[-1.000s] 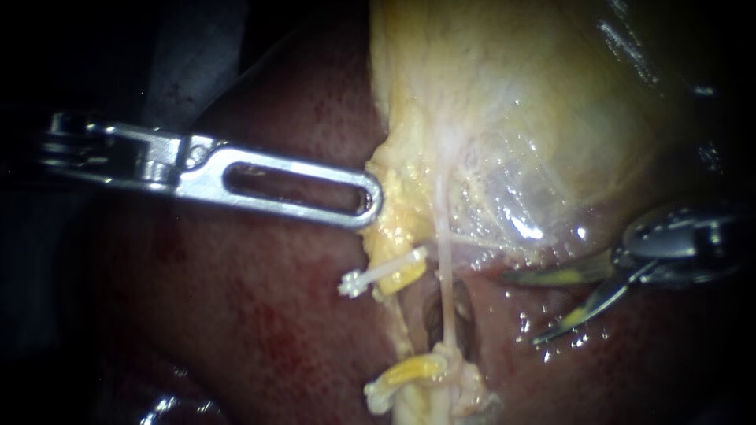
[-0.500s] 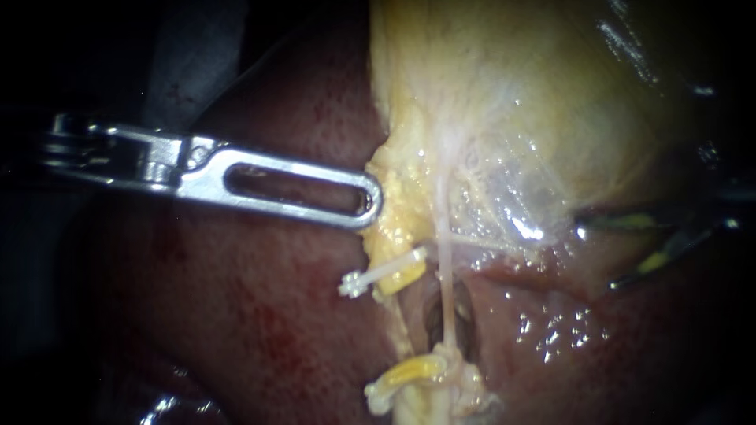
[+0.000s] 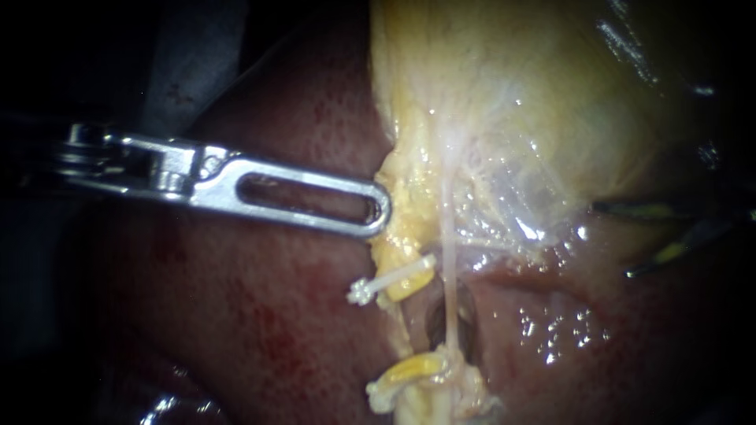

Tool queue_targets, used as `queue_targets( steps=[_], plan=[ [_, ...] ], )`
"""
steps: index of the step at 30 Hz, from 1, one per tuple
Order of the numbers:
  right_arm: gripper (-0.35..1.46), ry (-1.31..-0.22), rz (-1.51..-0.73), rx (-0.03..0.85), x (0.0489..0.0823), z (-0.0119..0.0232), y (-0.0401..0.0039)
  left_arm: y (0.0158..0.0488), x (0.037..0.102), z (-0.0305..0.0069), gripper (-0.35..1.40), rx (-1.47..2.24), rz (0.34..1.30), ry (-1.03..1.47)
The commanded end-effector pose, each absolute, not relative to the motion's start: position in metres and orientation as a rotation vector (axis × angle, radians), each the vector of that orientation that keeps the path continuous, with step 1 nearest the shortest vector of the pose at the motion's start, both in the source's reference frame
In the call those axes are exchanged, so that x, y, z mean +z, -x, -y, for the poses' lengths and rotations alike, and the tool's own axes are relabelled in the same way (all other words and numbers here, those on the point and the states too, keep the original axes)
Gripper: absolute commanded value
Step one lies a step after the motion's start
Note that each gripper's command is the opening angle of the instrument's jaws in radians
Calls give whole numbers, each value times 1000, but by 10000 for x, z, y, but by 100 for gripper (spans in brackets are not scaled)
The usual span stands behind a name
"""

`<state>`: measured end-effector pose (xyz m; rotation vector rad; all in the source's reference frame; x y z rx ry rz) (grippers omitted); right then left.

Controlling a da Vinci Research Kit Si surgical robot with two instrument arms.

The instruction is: Go back from the cut left tube

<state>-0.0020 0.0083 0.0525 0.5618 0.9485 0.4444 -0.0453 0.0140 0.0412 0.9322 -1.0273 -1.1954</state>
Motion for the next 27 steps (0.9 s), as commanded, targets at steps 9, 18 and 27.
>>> queue_targets(
  steps=[9,18,27],
  plan=[
    [130,-562,-949,445,523,-81,21,472,429,-134,-35,-1187,1024,-927],
    [131,-562,-948,445,521,-79,22,481,439,-126,-35,-1175,1025,-931],
    [131,-562,-948,445,520,-78,23,482,439,-127,-35,-1175,1025,-932]
  ],
)
